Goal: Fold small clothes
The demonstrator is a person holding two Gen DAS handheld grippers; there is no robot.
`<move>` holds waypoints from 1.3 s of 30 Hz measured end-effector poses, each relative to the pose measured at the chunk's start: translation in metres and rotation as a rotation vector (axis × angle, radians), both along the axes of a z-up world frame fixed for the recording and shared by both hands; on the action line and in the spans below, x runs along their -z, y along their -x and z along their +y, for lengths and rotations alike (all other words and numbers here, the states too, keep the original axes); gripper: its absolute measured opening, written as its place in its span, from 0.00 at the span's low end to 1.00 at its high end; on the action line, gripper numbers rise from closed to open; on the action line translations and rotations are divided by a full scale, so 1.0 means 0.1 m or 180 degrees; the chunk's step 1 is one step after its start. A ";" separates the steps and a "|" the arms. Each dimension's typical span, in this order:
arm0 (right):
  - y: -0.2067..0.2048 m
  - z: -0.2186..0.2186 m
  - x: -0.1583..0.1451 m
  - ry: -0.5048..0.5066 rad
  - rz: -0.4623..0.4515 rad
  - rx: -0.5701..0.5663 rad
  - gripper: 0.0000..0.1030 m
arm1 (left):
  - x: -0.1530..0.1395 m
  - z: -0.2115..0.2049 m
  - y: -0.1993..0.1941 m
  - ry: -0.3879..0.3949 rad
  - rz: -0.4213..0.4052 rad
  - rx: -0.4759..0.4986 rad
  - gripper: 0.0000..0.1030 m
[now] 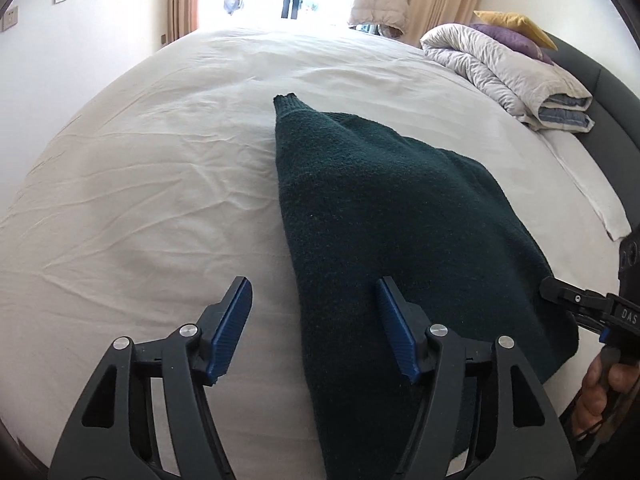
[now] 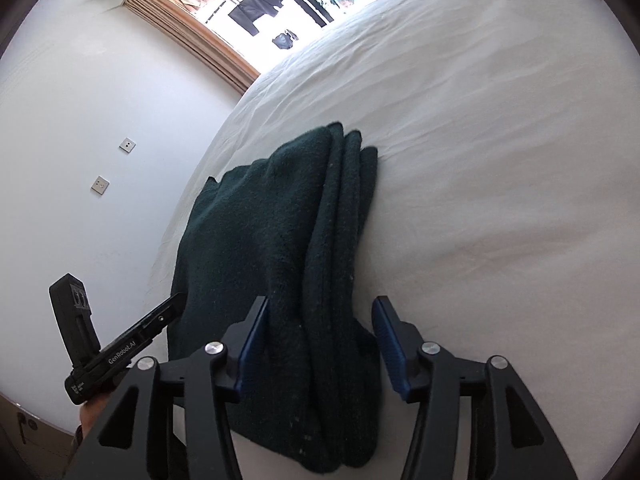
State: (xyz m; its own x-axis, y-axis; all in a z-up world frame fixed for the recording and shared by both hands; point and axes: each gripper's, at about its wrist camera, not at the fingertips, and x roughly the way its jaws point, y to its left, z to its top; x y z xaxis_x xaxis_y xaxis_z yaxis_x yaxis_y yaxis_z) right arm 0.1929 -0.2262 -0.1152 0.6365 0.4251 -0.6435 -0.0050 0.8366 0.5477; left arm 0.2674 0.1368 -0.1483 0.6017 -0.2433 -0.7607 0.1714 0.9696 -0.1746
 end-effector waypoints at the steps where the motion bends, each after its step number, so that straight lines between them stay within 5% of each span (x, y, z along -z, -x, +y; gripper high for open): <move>1: 0.09 0.02 -0.12 0.0166 -0.0117 0.0034 0.60 | -0.07 0.01 0.07 -0.0092 -0.0084 -0.0053 0.61; 6: 0.62 0.21 -0.68 0.0804 -0.0776 0.0238 0.88 | -0.56 -0.08 0.51 -0.0414 -0.0721 -0.0252 0.81; 8: 0.82 0.33 -0.89 0.0972 -0.1115 0.0339 1.00 | -0.80 -0.09 0.79 -0.0497 -0.1062 -0.0375 0.97; 11: 1.10 0.41 -1.15 0.1164 -0.1545 0.0587 1.00 | -1.11 -0.17 1.26 -0.0690 -0.1559 -0.0439 1.00; 14: 1.24 0.47 -1.33 0.1367 -0.1683 0.0690 1.00 | -1.35 -0.26 1.62 -0.0766 -0.1849 -0.0290 1.00; 19: 1.41 0.48 -1.53 0.1347 -0.1672 0.0552 1.00 | -1.50 -0.22 1.88 -0.0387 -0.1553 -0.0155 1.00; 25: 1.48 0.50 -1.43 0.1470 -0.1213 0.0539 1.00 | -1.40 -0.20 1.90 -0.0469 -0.1212 -0.0343 1.00; 39: 1.43 0.66 -1.08 0.1562 -0.0879 0.0447 1.00 | -0.83 -0.14 1.67 -0.0432 -0.0621 -0.0364 1.00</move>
State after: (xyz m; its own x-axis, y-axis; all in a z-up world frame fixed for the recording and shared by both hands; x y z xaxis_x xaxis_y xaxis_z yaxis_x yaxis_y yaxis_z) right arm 0.0496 -0.1602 -0.0077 0.8376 0.0182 -0.5460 0.0368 0.9953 0.0897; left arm 0.1004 0.1228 -0.0652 0.7580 -0.0690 -0.6486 0.0771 0.9969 -0.0160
